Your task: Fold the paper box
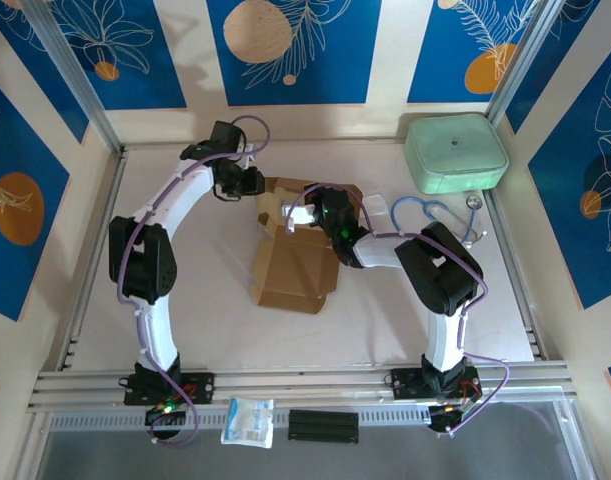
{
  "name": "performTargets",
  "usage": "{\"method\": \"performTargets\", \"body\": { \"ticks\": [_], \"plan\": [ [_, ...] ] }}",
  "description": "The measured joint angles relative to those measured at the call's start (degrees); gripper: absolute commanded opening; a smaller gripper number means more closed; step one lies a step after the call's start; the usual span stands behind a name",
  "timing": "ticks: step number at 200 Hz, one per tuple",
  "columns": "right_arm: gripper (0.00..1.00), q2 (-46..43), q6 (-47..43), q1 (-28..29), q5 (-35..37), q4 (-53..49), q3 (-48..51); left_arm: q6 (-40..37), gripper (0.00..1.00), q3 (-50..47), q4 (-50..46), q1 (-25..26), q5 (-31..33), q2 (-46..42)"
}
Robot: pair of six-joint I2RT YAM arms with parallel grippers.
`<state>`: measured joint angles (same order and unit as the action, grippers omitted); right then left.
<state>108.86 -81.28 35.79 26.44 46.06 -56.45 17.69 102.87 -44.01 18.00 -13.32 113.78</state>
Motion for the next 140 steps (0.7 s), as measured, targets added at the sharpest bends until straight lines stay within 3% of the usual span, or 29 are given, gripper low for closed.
{"method": "performTargets", "body": {
  "ticks": [38, 140],
  "plan": [
    [0.00, 0.2, -1.2, 0.1, 1.9, 0.7, -0.4, 5.0, 0.07, -4.0, 2.8, -0.3, -2.8, -2.4],
    [0.00, 2.4, -4.1, 0.4, 3.0, 2.3, -5.4, 15.9, 0.06, -12.3, 11.6, 0.2, -5.5, -9.0]
  ]
}}
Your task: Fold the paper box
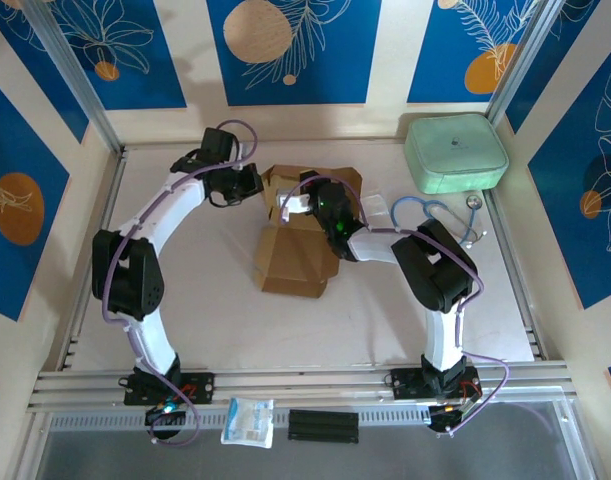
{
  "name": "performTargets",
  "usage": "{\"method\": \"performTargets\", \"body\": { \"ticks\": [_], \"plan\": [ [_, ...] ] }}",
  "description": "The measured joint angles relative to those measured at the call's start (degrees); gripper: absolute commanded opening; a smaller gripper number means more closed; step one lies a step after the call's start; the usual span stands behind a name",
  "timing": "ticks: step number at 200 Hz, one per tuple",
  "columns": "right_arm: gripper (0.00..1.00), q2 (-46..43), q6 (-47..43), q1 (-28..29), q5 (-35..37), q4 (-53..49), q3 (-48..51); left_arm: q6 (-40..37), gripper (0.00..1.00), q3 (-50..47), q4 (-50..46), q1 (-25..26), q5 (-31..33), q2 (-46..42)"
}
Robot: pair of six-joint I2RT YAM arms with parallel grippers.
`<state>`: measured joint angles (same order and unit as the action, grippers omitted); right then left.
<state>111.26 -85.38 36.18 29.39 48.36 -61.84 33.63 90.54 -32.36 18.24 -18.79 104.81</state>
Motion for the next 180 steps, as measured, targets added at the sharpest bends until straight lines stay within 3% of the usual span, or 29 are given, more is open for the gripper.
{"method": "performTargets", "body": {
  "ticks": [64, 126, 180],
  "plan": [
    [0.00, 1.3, -0.2, 0.2, 0.6, 0.8, 1.0, 3.6, 0.07, -6.0, 6.1, 1.9, -2.0, -1.0],
    [0.00, 0.1, -0.7, 1.2, 1.5, 8.4, 7.7, 4.5, 0.07, -14.3, 13.0, 2.7, -2.9, -5.0],
    [0.00, -1.5, -0.8, 3.6, 2.6, 11.7, 11.8, 5.0, 0.16, -19.6, 15.0, 3.3, -5.7, -6.5]
  ]
}}
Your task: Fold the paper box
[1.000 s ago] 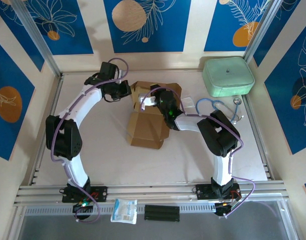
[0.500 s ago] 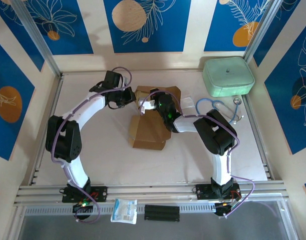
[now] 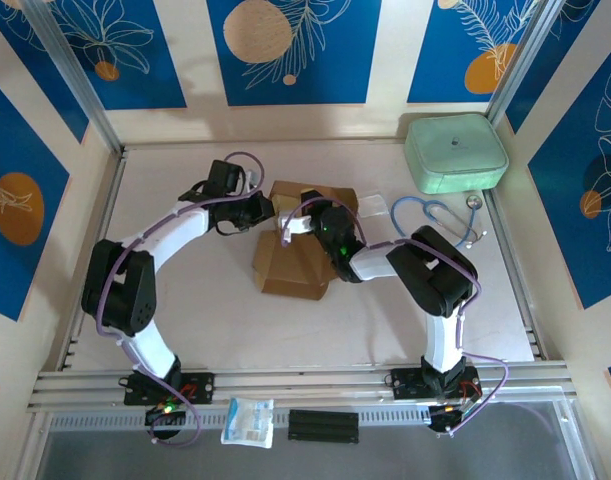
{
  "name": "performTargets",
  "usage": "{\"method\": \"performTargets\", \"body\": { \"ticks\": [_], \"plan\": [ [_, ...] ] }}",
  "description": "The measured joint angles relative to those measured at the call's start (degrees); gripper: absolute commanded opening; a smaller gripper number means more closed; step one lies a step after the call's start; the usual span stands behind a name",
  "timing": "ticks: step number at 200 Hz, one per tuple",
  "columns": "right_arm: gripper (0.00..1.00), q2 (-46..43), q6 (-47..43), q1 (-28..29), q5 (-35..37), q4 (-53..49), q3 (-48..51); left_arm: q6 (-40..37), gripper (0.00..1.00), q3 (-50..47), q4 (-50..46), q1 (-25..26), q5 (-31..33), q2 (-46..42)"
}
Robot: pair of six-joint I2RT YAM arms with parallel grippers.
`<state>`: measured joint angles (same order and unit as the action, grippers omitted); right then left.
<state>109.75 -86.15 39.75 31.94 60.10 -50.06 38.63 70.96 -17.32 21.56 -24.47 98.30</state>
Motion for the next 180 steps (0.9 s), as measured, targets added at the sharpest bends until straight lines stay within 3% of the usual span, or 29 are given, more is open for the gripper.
{"method": "performTargets", "body": {
  "ticks": [36, 66, 105, 126, 146, 180],
  "plan": [
    [0.00, 0.0, 0.0, 0.6, 0.6, 1.7, 1.4, -1.6, 0.30, -0.5, -0.6, 0.1, -0.2, 0.0],
    [0.00, 0.0, 0.1, 0.6, 0.6, 1.9, 1.5, -4.5, 0.50, -0.5, -2.0, 0.1, 0.0, -0.8],
    [0.00, -0.1, 0.2, 0.5, 0.4, 2.1, 1.7, -9.8, 0.66, -0.9, -2.1, -0.6, 1.2, -8.5],
    [0.00, -0.1, 0.2, 0.3, 0.2, 2.1, 1.7, -15.4, 0.70, -1.9, -0.4, -1.5, 3.0, -14.9],
    [0.00, -0.1, 0.2, 0.3, 0.0, 2.1, 1.7, -25.7, 0.69, -4.7, 3.3, -2.8, 6.4, -19.5],
    [0.00, -0.1, 1.6, 0.2, -0.3, 2.1, 1.7, -43.2, 0.67, -8.5, 6.7, -3.3, 10.0, -17.8]
  ]
}}
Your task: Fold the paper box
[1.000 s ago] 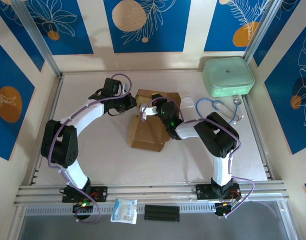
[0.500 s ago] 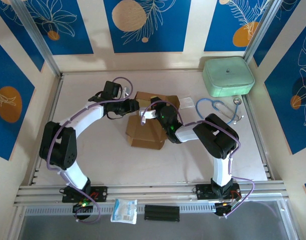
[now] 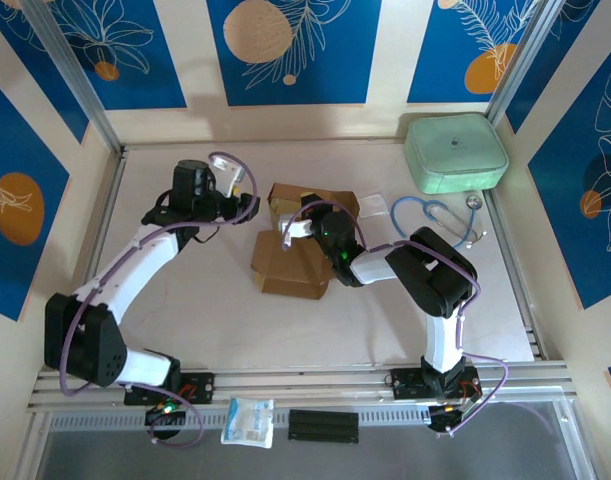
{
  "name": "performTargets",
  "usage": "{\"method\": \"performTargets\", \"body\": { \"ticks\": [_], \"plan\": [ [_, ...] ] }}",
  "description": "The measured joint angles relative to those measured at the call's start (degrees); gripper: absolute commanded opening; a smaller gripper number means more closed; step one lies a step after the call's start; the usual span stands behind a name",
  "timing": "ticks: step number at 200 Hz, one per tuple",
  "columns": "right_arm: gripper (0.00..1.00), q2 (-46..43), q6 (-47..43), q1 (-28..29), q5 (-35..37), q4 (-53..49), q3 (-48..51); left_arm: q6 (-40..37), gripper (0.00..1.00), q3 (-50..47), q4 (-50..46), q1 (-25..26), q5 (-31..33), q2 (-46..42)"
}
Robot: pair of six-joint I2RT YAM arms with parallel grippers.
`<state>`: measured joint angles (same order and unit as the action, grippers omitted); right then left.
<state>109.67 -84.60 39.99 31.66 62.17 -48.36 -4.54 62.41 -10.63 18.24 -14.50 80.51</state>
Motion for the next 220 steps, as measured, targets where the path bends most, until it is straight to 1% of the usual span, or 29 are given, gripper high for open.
{"method": "performTargets", "body": {
  "ticks": [17, 34, 53, 74, 109, 145, 169, 187, 220],
  "plan": [
    [0.00, 0.0, 0.2, 0.0, -0.1, 0.0, 0.0, -6.3, 0.67, -1.0, 0.8, 0.0, -1.7, 3.6],
    [0.00, 0.0, 0.5, -0.2, -0.2, 0.0, 0.0, -10.3, 0.66, -1.0, 1.4, 0.0, -4.0, 7.3],
    [0.00, -0.1, 0.6, -0.2, -0.2, 0.0, 0.0, -12.5, 0.65, -0.9, 2.3, 0.0, -6.0, 10.9],
    [0.00, -0.1, 0.6, -0.2, -0.2, -0.1, 0.0, -13.4, 0.62, 0.5, 2.8, 0.0, -8.5, 14.8],
    [0.00, -0.4, 0.6, -0.2, -0.4, -0.6, 0.0, -13.3, 0.56, 4.3, 5.4, 0.0, -10.8, 20.3],
    [0.00, -0.5, 0.6, -0.2, -0.4, -1.1, 0.0, -11.1, 0.56, 5.1, 10.4, 0.5, -11.0, 23.7],
    [0.00, -0.5, 0.6, -0.1, -0.4, -1.2, -0.1, -9.2, 0.54, 5.2, 13.7, 1.1, -10.5, 25.9],
    [0.00, -0.6, 0.6, -0.1, -0.4, -1.4, -0.1, -7.9, 0.49, 5.3, 15.0, 2.2, -9.4, 27.3],
    [0.00, -1.1, 0.6, -0.1, -0.1, -2.2, -0.1, -6.1, 0.36, 5.7, 16.3, 3.6, -5.5, 28.5]
  ]
}}
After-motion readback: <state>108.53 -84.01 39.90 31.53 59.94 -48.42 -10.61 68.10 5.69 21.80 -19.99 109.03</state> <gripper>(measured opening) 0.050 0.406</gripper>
